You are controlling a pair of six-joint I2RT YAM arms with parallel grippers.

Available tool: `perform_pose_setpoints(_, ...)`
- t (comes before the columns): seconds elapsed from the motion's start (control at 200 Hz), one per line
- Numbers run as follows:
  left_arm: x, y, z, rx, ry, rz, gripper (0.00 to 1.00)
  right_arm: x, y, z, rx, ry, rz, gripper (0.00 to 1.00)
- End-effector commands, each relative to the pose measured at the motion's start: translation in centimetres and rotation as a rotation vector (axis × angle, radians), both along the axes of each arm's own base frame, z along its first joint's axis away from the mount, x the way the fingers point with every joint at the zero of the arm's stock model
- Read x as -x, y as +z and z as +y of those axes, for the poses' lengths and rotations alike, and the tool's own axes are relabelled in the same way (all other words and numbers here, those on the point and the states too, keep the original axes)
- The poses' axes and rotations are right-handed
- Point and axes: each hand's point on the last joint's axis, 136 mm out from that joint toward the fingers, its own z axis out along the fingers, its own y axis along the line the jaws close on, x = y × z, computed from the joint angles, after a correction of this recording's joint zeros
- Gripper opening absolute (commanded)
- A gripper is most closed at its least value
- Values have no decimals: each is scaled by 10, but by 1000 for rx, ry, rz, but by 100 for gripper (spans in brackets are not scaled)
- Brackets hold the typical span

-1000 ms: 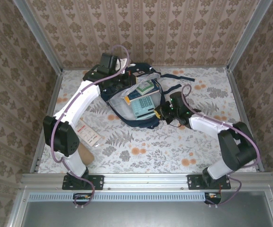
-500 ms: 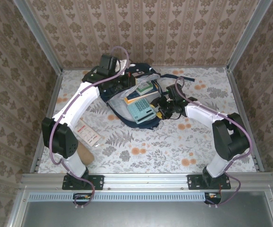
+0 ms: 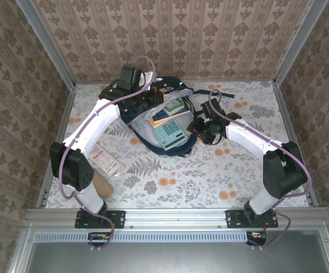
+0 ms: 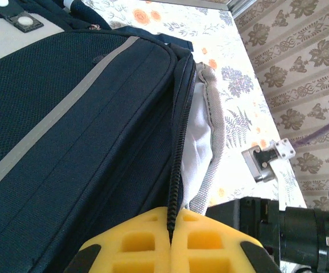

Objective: Pack books, pencil case, and school supplies into a backpack

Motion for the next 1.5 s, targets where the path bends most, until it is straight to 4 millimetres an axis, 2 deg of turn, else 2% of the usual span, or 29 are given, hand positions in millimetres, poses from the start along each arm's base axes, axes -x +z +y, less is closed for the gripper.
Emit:
perform_pose_setpoints(0.0, 13, 49, -3, 78, -29, -109, 0, 5, 26, 15, 36, 86, -115, 54)
perform_pose_setpoints(0.135, 14, 44, 1, 59, -22, -104, 0, 20, 43, 56, 1, 216, -229, 54)
perform_pose_setpoints(0.255, 11, 45, 5, 48, -9, -108, 0, 44, 42, 101, -51, 347, -294, 50)
perform_pose_setpoints(0.4, 5, 49, 10, 43, 11, -114, 0, 74, 25, 154, -93, 475, -338, 41)
perform_pose_setpoints(0.535, 0, 52, 13, 33, 25, -124, 0, 94, 3, 207, -103, 571, -344, 28)
perform_pose_setpoints(0.655, -3, 51, 15, 30, 36, -124, 0, 103, -12, 255, -120, 631, -346, 6)
perform_pose_setpoints(0.715, -3, 50, 15, 28, 37, -120, 0, 106, -25, 277, -116, 653, -338, 0)
perform_pose_setpoints(0.875, -2, 49, 17, 19, 44, -112, 0, 106, -49, 325, -109, 680, -340, 0)
perform_pose_setpoints(1.02, -2, 53, 19, 30, 58, -117, 0, 94, -70, 349, -73, 655, -349, 0)
perform_pose_setpoints(1.15, 0, 55, 20, 31, 59, -116, 0, 77, -87, 359, -15, 611, -359, 0)
perform_pose_setpoints(1.3, 3, 53, 22, 24, 61, -111, 0, 63, -96, 367, 10, 562, -368, 0)
perform_pose_setpoints(1.385, 3, 51, 22, 23, 61, -108, 0, 62, -107, 359, 73, 556, -344, 0)
perform_pose_setpoints(1.49, 3, 51, 22, 23, 59, -111, 0, 68, -121, 328, 183, 552, -294, 0)
